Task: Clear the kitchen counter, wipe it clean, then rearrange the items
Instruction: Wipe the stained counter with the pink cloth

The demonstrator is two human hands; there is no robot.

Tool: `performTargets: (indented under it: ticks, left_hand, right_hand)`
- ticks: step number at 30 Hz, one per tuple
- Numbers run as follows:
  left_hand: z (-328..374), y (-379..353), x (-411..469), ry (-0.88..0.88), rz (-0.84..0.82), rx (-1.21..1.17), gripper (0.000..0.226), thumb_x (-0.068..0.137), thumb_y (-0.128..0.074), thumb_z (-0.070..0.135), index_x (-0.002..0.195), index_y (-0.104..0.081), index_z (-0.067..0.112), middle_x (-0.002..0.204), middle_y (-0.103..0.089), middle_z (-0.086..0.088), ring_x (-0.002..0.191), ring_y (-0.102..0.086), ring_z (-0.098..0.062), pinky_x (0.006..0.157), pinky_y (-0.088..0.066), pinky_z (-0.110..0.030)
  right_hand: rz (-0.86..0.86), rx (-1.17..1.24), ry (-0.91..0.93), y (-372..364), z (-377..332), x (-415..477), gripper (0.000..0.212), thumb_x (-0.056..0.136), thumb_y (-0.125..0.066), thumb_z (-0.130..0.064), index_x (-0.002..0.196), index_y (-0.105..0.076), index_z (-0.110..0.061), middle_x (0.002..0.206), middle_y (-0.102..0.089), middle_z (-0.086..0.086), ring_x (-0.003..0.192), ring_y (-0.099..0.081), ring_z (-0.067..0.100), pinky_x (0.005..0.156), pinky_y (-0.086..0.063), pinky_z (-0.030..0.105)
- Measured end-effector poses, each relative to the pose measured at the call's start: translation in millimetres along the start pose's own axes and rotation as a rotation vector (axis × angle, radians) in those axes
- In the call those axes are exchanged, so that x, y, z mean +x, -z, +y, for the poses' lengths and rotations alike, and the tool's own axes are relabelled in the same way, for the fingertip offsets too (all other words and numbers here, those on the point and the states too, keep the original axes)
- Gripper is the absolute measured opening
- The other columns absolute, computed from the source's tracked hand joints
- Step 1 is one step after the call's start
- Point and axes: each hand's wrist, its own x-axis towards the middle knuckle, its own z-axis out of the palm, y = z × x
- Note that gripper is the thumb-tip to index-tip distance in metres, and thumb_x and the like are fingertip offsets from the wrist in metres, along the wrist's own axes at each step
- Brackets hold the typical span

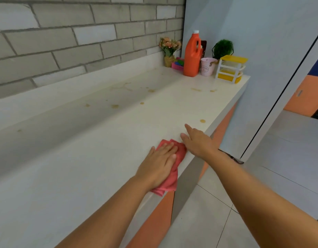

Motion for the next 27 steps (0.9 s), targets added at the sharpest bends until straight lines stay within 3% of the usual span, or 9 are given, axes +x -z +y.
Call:
performTargets:
  ticks: [3,5,8,12,16,21,23,25,27]
  left_hand:
    - [-9.8,17.3,-14.8,0.16,0.288,-0.429,0.035,0.1,-0.026,0.016,0.115,-0.055,0.03,0.129,-0.055,0.011,0.119,-0.048,-0.005,0.115,-0.021,-0.029]
    - [-27.7,32.7,-20.2,0.327,0.486,-0.662,0.031,0.099,-0.032,0.016,0.11,-0.061,0.021,0.12,-0.062,0.001,0.113,-0.054,-0.013,0.106,-0.035,-0.029]
    - [-72.7,57.8,-35.1,0.381,0.625,-0.576,0.028,0.099,-0.037,0.014,0.11,-0.063,0.009,0.116,-0.063,-0.007,0.115,-0.055,-0.023,0.104,-0.036,-0.032]
    - [-142.4,99.7,-71.8,0.437,0.77,-0.42,0.028,0.098,-0.039,0.008,0.111,-0.062,0.0,0.117,-0.062,-0.017,0.115,-0.054,-0.029,0.097,-0.034,-0.029]
    - [-205.9,141.2,-122.5,0.586,0.878,-0.333,0.031,0.099,-0.037,0.012,0.114,-0.061,0.0,0.121,-0.058,-0.02,0.115,-0.052,-0.033,0.097,-0.035,-0.034]
    - [-263.3,175.5,-148.3,0.801,0.929,-0.295,0.036,0.099,-0.032,0.018,0.12,-0.057,0.002,0.128,-0.051,-0.022,0.121,-0.046,-0.036,0.105,-0.031,-0.039]
    - [-280.0,185.2,-158.4,0.865,0.965,-0.29,0.037,0.1,-0.031,0.02,0.122,-0.055,0.003,0.129,-0.049,-0.021,0.121,-0.044,-0.036,0.105,-0.031,-0.039]
    - [-295.7,193.4,-171.5,0.915,1.018,-0.303,0.038,0.1,-0.029,0.021,0.121,-0.054,0.001,0.128,-0.047,-0.022,0.119,-0.044,-0.036,0.103,-0.032,-0.04]
    - [-308.2,196.6,-183.3,0.948,1.062,-0.333,0.038,0.1,-0.029,0.021,0.118,-0.053,0.0,0.126,-0.048,-0.024,0.118,-0.045,-0.036,0.102,-0.032,-0.04]
  right_hand:
    - [0.14,-0.087,0.09,-30.9,-53.1,-44.5,0.039,0.098,-0.032,-0.024,0.133,-0.044,-0.011,0.134,-0.045,0.009,0.124,-0.037,0.028,0.102,-0.03,0.036]
    - [0.008,-0.13,0.072,-59.7,-82.9,-62.0,0.051,0.099,-0.027,-0.034,0.14,-0.033,-0.005,0.144,-0.033,0.018,0.134,-0.028,0.033,0.11,-0.021,0.04]
    - [0.0,-0.185,0.044,-82.4,-87.9,-46.2,0.069,0.099,-0.019,-0.045,0.149,-0.001,-0.002,0.157,0.001,0.018,0.146,0.003,0.03,0.118,0.003,0.043]
    - [0.131,-0.178,-0.035,-75.7,-68.7,2.3,0.074,0.096,-0.023,-0.049,0.149,-0.004,-0.001,0.157,0.002,0.019,0.147,0.004,0.03,0.119,0.003,0.044]
    - [0.095,-0.236,-0.141,-74.5,-96.9,38.4,0.073,0.097,-0.019,-0.049,0.149,-0.005,0.0,0.157,0.001,0.019,0.146,0.003,0.03,0.119,0.0,0.049]
    - [-0.088,-0.238,0.499,-150.7,-222.6,-35.0,0.062,0.099,-0.012,-0.041,0.149,-0.005,-0.006,0.159,0.0,0.012,0.147,0.005,0.024,0.119,0.006,0.043]
    - [-0.089,-0.276,0.792,-171.0,-239.6,-68.0,0.062,0.098,-0.005,-0.041,0.146,-0.03,-0.01,0.154,-0.026,0.009,0.145,-0.02,0.022,0.12,-0.01,0.041]
    - [0.002,-0.299,0.751,-163.5,-231.8,-62.9,0.072,0.095,0.001,-0.047,0.132,-0.053,-0.019,0.141,-0.05,0.007,0.134,-0.043,0.021,0.116,-0.023,0.035]
    - [0.035,-0.276,0.631,-149.1,-213.2,-21.7,0.077,0.086,0.001,-0.057,0.144,-0.034,-0.021,0.154,-0.023,0.016,0.144,-0.02,0.029,0.118,-0.007,0.036]
